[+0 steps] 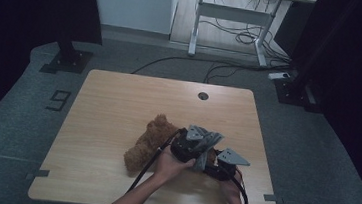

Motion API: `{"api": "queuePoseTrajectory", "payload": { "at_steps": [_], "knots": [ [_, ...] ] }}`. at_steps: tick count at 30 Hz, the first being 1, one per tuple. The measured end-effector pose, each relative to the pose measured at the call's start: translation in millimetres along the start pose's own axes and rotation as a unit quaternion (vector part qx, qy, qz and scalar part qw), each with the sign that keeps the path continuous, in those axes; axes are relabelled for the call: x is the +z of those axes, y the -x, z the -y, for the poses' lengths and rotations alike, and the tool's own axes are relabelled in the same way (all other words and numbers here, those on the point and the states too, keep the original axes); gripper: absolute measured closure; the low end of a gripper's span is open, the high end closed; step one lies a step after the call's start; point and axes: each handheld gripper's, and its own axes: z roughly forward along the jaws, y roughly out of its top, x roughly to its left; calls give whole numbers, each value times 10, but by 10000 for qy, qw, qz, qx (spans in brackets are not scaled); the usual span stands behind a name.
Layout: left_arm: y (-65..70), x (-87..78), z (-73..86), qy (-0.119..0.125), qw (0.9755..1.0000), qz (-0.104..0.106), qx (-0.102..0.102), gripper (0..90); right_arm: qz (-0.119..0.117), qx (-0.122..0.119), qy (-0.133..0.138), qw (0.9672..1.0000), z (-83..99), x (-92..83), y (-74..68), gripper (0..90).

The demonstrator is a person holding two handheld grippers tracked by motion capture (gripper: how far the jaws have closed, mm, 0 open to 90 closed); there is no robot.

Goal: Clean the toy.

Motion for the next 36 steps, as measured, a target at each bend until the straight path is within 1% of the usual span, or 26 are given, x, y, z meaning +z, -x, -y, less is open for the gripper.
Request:
{"api": "queuePoseTrajectory", "payload": {
  "at_steps": [1, 2, 3, 4, 5, 6, 9, 10, 11, 12, 13, 16, 17, 19, 20, 21, 23, 24, 25, 26, 31, 32, 33, 34, 35, 36],
  "knots": [
    [0, 0, 0, 0, 10000, 0, 0, 780, 0, 0, 0, 10000, 0, 0, 0, 410],
    [-101, -47, 45, 15, 9998, -191, -92, 779, -16, 53, -32, 10000, 3, -4, 13, 410],
    [-101, -47, 45, 15, 9998, -191, -92, 779, -16, 53, -32, 10000, 3, -4, 13, 410],
    [-242, -87, 109, 67, 9991, -186, -375, 780, -20, 66, -4, 10000, 7, 1, 19, 408],
    [-242, -87, 109, 67, 9991, -186, -375, 781, -20, 66, -4, 10000, 7, 1, 19, 408],
    [-302, -116, 140, 122, 9985, -111, -520, 781, -40, 56, 6, 10000, 7, 8, 12, 406],
    [-337, -180, 164, 159, 9986, -180, -462, 782, -42, 27, 4, 10000, 5, 7, 5, 406],
    [-381, -235, 173, 201, 9984, -198, -484, 782, -52, 20, -8, 10000, 7, 0, 11, 406],
    [-381, -235, 173, 201, 9984, -198, -484, 782, -52, 20, -8, 10000, 7, 0, 11, 406],
    [-467, -312, 198, 261, 9978, -196, -576, 782, -66, 36, 5, 10000, 15, -4, 15, 406],
    [-467, -312, 198, 261, 9978, -196, -576, 782, -66, 36, 5, 10000, 15, -4, 15, 406],
    [-672, -525, 292, 451, 9953, -339, -789, 782, -81, 51, 8, 10000, 18, -6, 21, 401],
    [-672, -525, 292, 451, 9953, -339, -789, 782, -81, 51, 8, 10000, 18, -6, 21, 401],
    [-775, -647, 365, 537, 9940, -436, -847, 782, -83, 74, 18, 9999, 18, -5, 21, 399],
    [-876, -755, 456, 610, 9923, -478, -963, 781, -89, 81, 23, 9999, 17, -4, 20, 398],
    [-876, -755, 456, 610, 9923, -478, -963, 781, -89, 81, 23, 9999, 17, -4, 20, 398],
    [-971, -836, 560, 630, 9906, -491, -1108, 780, -106, 77, 31, 9999, 15, 0, 18, 397],
    [-1023, -871, 628, 622, 9898, -483, -1190, 779, -116, 91, 29, 9999, 12, 3, 17, 393],
    [-1023, -871, 628, 622, 9898, -483, -1190, 778, -116, 91, 29, 9999, 12, 3, 17, 393],
    [-1057, -889, 691, 623, 9887, -547, -1249, 778, -135, 113, 32, 9998, 12, 3, 18, 390],
    [-1157, -928, 802, 558, 9868, -681, -1363, 777, -144, 153, 28, 9998, 16, -2, 23, 387],
    [-1232, -929, 882, 396, 9856, -786, -1442, 778, -156, 159, 36, 9997, 21, -3, 29, 387],
    [-1232, -929, 882, 396, 9856, -786, -1442, 778, -156, 159, 36, 9997, 21, -3, 29, 387],
    [-1314, -890, 984, 179, 9841, -806, -1570, 777, -176, 200, 44, 9996, 28, -3, 43, 386],
    [-1314, -890, 984, 179, 9841, -806, -1570, 776, -176, 200, 44, 9996, 28, -3, 43, 386],
    [-1371, -809, 1069, -49, 9835, -698, -1665, 775, -197, 233, 53, 9995, 33, -1, 51, 385]
  ]
}}
